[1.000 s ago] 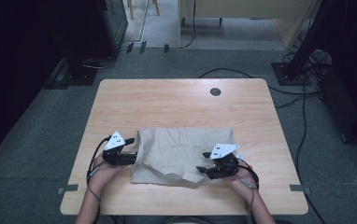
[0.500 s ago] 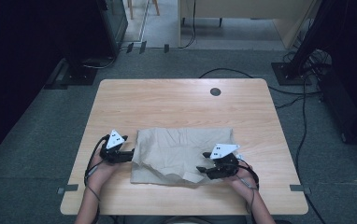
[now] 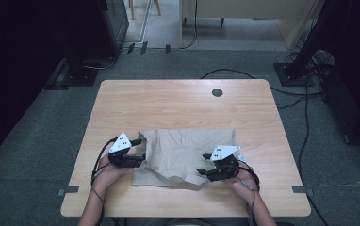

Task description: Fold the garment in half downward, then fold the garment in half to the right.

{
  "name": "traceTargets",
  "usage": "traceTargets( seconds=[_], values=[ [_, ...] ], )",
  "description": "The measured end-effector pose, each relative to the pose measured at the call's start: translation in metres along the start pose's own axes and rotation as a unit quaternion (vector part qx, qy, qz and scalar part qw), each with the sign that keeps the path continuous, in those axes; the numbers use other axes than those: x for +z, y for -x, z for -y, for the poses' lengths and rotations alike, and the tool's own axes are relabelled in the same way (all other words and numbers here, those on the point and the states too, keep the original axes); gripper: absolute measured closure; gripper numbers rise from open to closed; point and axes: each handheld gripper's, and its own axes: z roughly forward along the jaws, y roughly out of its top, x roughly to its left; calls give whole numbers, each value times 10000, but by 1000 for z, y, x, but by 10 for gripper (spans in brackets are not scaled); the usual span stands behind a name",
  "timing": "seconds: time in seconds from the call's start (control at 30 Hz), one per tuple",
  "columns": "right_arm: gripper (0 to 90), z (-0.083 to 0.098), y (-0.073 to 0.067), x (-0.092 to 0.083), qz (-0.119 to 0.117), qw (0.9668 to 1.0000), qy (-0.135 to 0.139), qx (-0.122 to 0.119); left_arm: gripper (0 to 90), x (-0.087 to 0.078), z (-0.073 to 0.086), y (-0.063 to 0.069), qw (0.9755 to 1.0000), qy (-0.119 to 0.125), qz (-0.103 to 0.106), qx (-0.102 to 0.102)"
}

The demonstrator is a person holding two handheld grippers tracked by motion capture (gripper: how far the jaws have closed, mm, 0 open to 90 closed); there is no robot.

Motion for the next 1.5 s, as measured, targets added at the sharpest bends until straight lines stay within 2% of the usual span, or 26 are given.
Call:
traceTargets(
  seconds=[0.17,0.23,0.37,0.47,0.6,0.7,0.77,0.83,0.87,0.9,1.03,1.13,1.2,1.3,1.5],
  values=[
    [392,-3,0,1,-37,10000,27,8,284,1,9,-7,9982,-468,-368,-52],
    [391,-5,0,3,-48,10000,56,18,284,-3,10,-10,9974,-529,-480,5],
    [381,-14,-1,7,-115,9998,155,19,284,-9,14,-17,9973,-490,-514,-170],
    [381,-19,-4,11,-132,9998,178,-7,282,-15,15,-21,9977,-324,-522,-292],
    [381,-25,-6,14,-169,9997,191,-59,263,-27,12,-27,9972,-48,-636,-383],
    [381,-26,-7,15,-169,9997,187,-78,263,-38,10,-34,9948,217,-847,-526],
    [381,-26,-6,15,-163,9997,174,-81,263,-45,7,-38,9912,483,-1038,-657],
    [381,-26,-5,15,-161,9997,167,-52,263,-49,4,-38,9891,748,-1007,-773],
    [381,-26,-5,15,-162,9997,165,-53,263,-49,2,-38,9889,829,-943,-791],
    [381,-27,-5,15,-165,9997,168,-48,263,-48,0,-37,9898,838,-865,-764],
    [381,-27,-5,17,-174,9997,179,-37,263,-34,-4,-30,9949,581,-679,-459],
    [381,-25,-7,20,-187,9997,142,-26,263,-27,-4,-27,9964,489,-593,-363],
    [381,-23,-7,22,-222,9997,123,-28,263,-24,-4,-27,9967,410,-611,-356],
    [382,-18,-10,27,-243,9997,25,-47,263,-21,-2,-29,9964,211,-751,-335],
    [383,-9,-12,33,-294,9994,-154,-42,263,-14,5,-29,9965,-173,-789,-230]
  ],
)
